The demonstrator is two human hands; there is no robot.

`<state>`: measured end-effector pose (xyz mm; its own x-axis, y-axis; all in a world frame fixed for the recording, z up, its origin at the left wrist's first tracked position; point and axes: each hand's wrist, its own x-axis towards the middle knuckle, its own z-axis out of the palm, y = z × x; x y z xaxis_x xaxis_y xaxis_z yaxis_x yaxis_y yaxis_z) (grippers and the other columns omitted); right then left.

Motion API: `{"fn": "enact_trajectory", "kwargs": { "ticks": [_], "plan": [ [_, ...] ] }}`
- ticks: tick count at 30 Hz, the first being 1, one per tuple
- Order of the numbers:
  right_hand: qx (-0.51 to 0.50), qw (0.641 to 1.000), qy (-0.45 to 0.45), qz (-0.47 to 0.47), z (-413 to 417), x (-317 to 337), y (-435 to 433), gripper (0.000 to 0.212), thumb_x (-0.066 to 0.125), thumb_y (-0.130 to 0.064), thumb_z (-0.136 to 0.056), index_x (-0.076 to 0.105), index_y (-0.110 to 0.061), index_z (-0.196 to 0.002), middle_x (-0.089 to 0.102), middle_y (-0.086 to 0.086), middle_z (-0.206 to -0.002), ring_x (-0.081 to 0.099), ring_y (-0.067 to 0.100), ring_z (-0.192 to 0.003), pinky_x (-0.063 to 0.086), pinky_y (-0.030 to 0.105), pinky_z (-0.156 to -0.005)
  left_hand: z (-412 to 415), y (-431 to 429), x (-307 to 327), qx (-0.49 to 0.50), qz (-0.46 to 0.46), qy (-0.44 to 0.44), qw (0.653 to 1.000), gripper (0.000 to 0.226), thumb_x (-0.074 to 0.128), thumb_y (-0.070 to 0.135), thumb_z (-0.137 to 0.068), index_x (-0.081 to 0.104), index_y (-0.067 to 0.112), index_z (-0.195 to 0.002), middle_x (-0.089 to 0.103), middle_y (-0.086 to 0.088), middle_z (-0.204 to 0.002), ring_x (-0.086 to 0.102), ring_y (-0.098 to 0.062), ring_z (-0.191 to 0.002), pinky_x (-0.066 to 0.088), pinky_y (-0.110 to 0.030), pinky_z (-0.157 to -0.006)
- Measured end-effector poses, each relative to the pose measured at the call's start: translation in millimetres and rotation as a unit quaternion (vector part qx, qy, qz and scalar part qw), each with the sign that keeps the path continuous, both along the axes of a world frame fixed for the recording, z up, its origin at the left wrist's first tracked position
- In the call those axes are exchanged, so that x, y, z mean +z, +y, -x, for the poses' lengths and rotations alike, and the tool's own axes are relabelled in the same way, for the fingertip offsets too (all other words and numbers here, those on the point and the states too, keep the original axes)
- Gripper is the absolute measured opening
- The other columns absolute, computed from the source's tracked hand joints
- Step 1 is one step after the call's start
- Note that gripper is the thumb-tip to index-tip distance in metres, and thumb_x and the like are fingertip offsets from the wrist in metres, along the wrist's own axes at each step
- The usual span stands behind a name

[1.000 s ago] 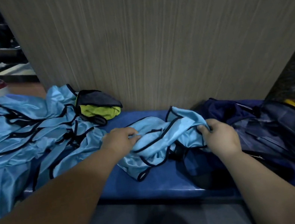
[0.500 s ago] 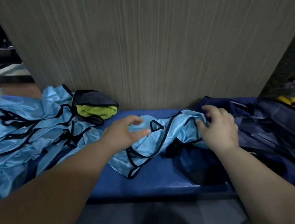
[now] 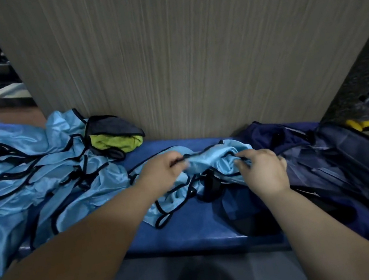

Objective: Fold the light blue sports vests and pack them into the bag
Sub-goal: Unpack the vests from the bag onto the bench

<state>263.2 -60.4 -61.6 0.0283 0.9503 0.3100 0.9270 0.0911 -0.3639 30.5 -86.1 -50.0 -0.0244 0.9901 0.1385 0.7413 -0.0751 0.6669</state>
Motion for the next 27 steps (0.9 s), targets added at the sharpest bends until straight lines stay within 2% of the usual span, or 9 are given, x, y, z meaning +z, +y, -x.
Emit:
{"fn": "enact_trajectory", "kwargs": {
  "ticks": [2, 5, 9, 11, 16, 18, 21, 24, 27],
  "plan": [
    [-0.005, 0.999, 0.019, -0.027, -1.5, 0.7, 1.2, 0.026, 0.057, -0.042, -0.095, 0.069, -0.033, -0.117, 0.066, 0.001, -0.108, 0.052, 0.022, -0.117, 0.027, 0.039, -0.099, 5.0, 2.5, 12.7, 0.03, 0.002, -0.146, 0.989, 0.021, 0.055, 0.04, -0.096, 0.061, 0.021, -0.088, 0.06, 0.008, -0.077, 0.057, -0.01, -0.076, 0.043, -0.024, -0.068],
    [-0.01, 0.998, 0.025, -0.058, 0.0, 2.4, 2.2, 0.023, 0.061, -0.039, -0.094, 0.072, -0.033, -0.113, 0.068, 0.0, -0.108, 0.051, 0.023, -0.117, 0.029, 0.04, -0.096, 12.3, 6.7, 28.6, 0.039, 0.039, -0.332, 0.942, 0.03, 0.056, 0.043, -0.095, 0.068, 0.017, -0.104, 0.073, 0.0, -0.1, 0.067, -0.018, -0.097, 0.051, -0.037, -0.094],
    [-0.004, 0.991, 0.041, -0.126, -0.9, 1.1, 3.5, 0.016, 0.071, -0.026, -0.087, 0.076, -0.026, -0.102, 0.07, 0.002, -0.105, 0.052, 0.031, -0.106, 0.039, 0.044, -0.088, 13.9, 9.8, 40.3, 0.076, 0.049, -0.365, 0.927, 0.031, 0.051, 0.042, -0.098, 0.066, 0.016, -0.106, 0.071, -0.006, -0.106, 0.067, -0.022, -0.098, 0.051, -0.038, -0.094],
    [-0.008, 0.988, 0.073, -0.134, -3.6, 3.2, 4.5, 0.015, 0.07, -0.02, -0.086, 0.075, -0.022, -0.1, 0.069, 0.004, -0.104, 0.052, 0.031, -0.102, 0.043, 0.042, -0.085, 16.0, 11.3, 40.6, 0.115, 0.044, -0.385, 0.915, 0.032, 0.049, 0.041, -0.099, 0.062, 0.016, -0.114, 0.068, -0.006, -0.108, 0.065, -0.021, -0.099, 0.051, -0.038, -0.096],
    [-0.042, 0.978, 0.162, -0.125, -8.5, 11.6, 5.8, 0.018, 0.064, -0.011, -0.088, 0.071, -0.017, -0.103, 0.063, 0.006, -0.108, 0.057, 0.029, -0.1, 0.043, 0.033, -0.076, 23.6, 12.2, 36.2, 0.17, 0.067, -0.494, 0.85, 0.028, 0.051, 0.031, -0.1, 0.059, 0.013, -0.122, 0.066, -0.006, -0.103, 0.064, -0.022, -0.094, 0.052, -0.039, -0.092],
    [-0.04, 0.98, 0.164, -0.105, -9.0, 10.1, 6.1, 0.02, 0.062, -0.011, -0.089, 0.071, -0.016, -0.105, 0.063, 0.007, -0.111, 0.058, 0.029, -0.1, 0.041, 0.03, -0.076, 24.1, 11.9, 33.4, 0.169, 0.067, -0.497, 0.848, 0.026, 0.053, 0.023, -0.1, 0.058, 0.013, -0.123, 0.065, -0.005, -0.1, 0.063, -0.02, -0.09, 0.052, -0.035, -0.085],
    [-0.013, 0.982, 0.174, -0.072, -5.3, 7.6, 5.9, 0.026, 0.061, -0.009, -0.089, 0.069, -0.016, -0.112, 0.062, 0.008, -0.117, 0.059, 0.028, -0.105, 0.04, 0.027, -0.085, 26.2, 13.6, 27.5, 0.173, 0.069, -0.457, 0.87, 0.029, 0.054, 0.011, -0.098, 0.055, 0.009, -0.127, 0.063, -0.006, -0.097, 0.06, -0.018, -0.084, 0.051, -0.03, -0.072],
    [0.034, 0.985, 0.162, -0.051, 0.0, 8.2, 3.2, 0.033, 0.065, -0.01, -0.088, 0.065, -0.016, -0.121, 0.061, 0.007, -0.121, 0.056, 0.024, -0.111, 0.038, 0.025, -0.094, 30.7, 16.6, 21.8, 0.185, 0.051, -0.355, 0.915, 0.05, 0.058, 0.004, -0.093, 0.043, 0.011, -0.14, 0.056, -0.009, -0.116, 0.056, -0.022, -0.1, 0.048, -0.032, -0.085],
    [0.085, 0.98, 0.172, -0.051, 3.3, 7.5, 0.7, 0.041, 0.068, -0.009, -0.086, 0.061, -0.015, -0.126, 0.058, 0.004, -0.125, 0.053, 0.021, -0.117, 0.034, 0.021, -0.097, 25.0, 13.2, 20.5, 0.133, 0.023, -0.227, 0.964, 0.054, 0.061, 0.014, -0.089, 0.044, 0.025, -0.139, 0.046, 0.005, -0.125, 0.049, -0.016, -0.112, 0.04, -0.027, -0.09]
  ]
}}
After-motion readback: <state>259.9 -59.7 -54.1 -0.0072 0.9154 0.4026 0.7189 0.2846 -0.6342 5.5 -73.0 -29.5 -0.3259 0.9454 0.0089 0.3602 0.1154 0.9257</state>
